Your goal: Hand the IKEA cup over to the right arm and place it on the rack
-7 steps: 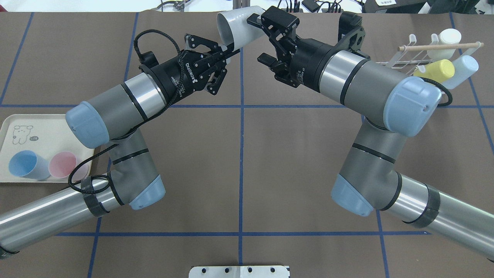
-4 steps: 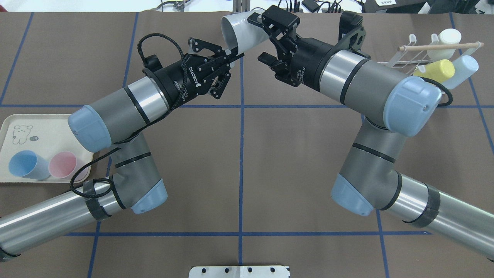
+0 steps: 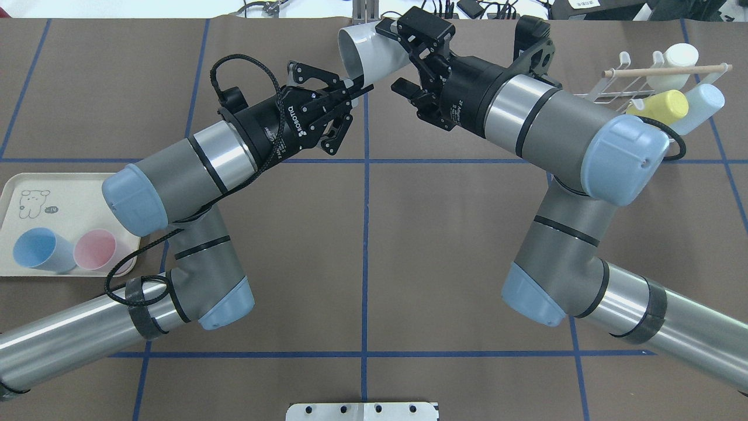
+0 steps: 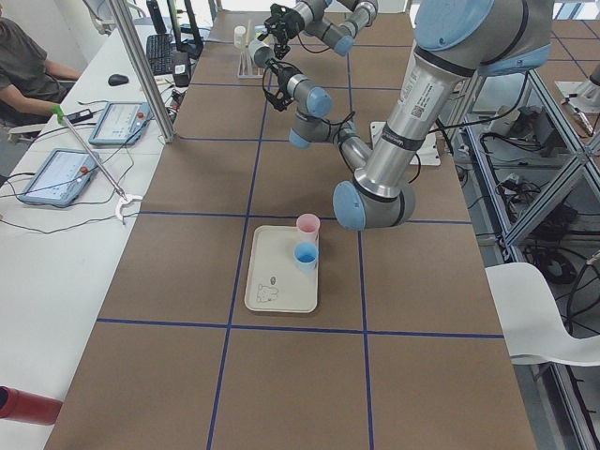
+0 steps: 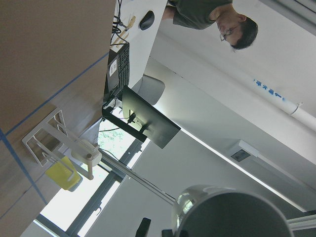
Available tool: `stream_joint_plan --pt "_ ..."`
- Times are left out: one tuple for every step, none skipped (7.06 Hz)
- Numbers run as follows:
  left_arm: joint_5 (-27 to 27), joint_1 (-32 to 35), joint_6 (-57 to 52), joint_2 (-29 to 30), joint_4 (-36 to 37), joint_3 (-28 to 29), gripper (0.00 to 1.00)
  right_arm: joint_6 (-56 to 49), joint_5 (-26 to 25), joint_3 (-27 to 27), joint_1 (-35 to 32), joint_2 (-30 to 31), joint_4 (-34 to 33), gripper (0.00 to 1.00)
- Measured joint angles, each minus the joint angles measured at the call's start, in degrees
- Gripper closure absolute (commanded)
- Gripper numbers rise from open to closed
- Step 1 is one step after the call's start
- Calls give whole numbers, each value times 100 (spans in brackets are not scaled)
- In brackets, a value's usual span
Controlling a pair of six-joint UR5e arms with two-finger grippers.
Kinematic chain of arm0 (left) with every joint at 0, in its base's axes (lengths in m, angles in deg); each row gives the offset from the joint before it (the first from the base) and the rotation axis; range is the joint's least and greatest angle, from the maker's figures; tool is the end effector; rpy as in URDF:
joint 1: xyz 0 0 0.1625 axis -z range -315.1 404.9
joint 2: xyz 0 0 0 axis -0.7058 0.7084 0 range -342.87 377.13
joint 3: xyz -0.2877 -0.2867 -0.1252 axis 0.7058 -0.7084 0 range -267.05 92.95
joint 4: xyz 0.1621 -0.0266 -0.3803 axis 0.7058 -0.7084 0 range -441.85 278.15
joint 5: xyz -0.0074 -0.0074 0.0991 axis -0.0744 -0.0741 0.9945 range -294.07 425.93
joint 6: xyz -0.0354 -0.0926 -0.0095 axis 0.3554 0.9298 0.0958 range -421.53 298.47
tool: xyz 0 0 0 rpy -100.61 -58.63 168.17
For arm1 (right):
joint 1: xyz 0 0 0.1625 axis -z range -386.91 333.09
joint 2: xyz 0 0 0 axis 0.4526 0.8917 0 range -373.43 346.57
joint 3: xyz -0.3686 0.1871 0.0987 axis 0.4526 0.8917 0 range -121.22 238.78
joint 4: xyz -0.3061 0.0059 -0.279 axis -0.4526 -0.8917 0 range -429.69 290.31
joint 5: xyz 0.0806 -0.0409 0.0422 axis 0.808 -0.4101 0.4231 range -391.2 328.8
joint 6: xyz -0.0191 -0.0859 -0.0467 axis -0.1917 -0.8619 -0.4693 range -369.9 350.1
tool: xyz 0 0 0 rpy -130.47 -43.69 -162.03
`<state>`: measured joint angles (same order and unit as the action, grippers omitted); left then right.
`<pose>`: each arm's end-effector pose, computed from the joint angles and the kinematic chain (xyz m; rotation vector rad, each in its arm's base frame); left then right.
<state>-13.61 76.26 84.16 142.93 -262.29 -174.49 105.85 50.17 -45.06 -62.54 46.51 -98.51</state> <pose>0.4360 -0.4431 0.1549 -0.3823 2.3192 -1.0212 -0.3726 -0.4494 0.1364 0.2761 -1.9048 0.8763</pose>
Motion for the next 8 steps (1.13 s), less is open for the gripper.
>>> stream_joint_plan --pt "0 -13 2 -17 0 -36 100 2 -12 -3 -3 0 0 0" --pt "0 -41 2 -31 0 -73 100 6 -17 -5 -4 0 0 0" --pt "0 -81 3 -34 0 -99 100 8 -19 -4 -5 0 0 0" --pt "2 -122 3 -37 0 -117 100 11 -22 0 -5 0 0 0" --pt "6 -157 3 -38 0 -127 100 13 -24 5 -6 0 0 0" --pt "8 -179 3 -37 0 -133 100 11 -26 14 -6 0 0 0" --pt "9 -195 3 -33 0 -141 100 11 -30 23 -6 0 0 0" --pt "9 -207 3 -31 0 -145 100 15 -32 30 -5 0 0 0"
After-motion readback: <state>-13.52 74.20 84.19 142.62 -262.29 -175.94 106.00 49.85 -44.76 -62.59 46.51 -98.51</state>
